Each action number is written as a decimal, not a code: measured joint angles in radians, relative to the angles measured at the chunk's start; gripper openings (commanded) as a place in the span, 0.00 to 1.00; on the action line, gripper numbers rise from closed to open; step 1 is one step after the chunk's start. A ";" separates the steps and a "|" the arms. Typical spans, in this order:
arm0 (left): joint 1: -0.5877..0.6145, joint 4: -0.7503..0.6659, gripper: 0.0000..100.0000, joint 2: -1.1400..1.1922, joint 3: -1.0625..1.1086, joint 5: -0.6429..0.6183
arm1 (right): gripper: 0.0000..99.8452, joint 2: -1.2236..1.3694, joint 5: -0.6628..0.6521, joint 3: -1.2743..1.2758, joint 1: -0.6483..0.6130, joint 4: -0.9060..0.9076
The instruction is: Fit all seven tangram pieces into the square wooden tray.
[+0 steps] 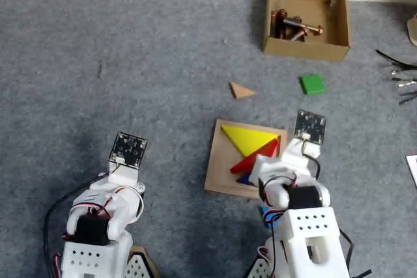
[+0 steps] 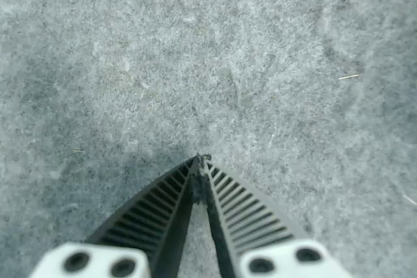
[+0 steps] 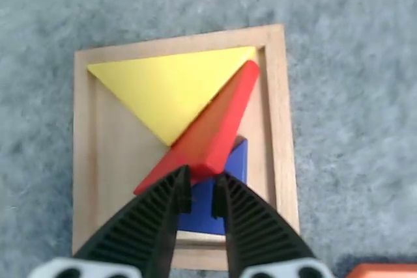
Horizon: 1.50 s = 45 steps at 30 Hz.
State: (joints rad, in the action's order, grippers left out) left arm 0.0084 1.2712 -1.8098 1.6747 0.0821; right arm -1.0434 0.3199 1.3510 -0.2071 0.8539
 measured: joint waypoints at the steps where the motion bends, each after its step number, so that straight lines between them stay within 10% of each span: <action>1: 0.000 0.000 0.01 0.000 0.000 0.000 | 0.02 0.000 -0.005 0.000 -0.002 0.000; 27: 0.000 0.000 0.01 0.000 0.000 0.000 | 0.19 0.011 -0.087 0.003 0.100 -0.003; 45: 0.000 0.000 0.01 0.000 0.000 0.000 | 0.19 0.011 0.180 0.003 -0.008 -0.003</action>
State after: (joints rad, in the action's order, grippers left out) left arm 0.0084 1.2712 -1.8098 1.6747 0.0821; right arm -1.0326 0.4994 1.3541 -0.2148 0.8508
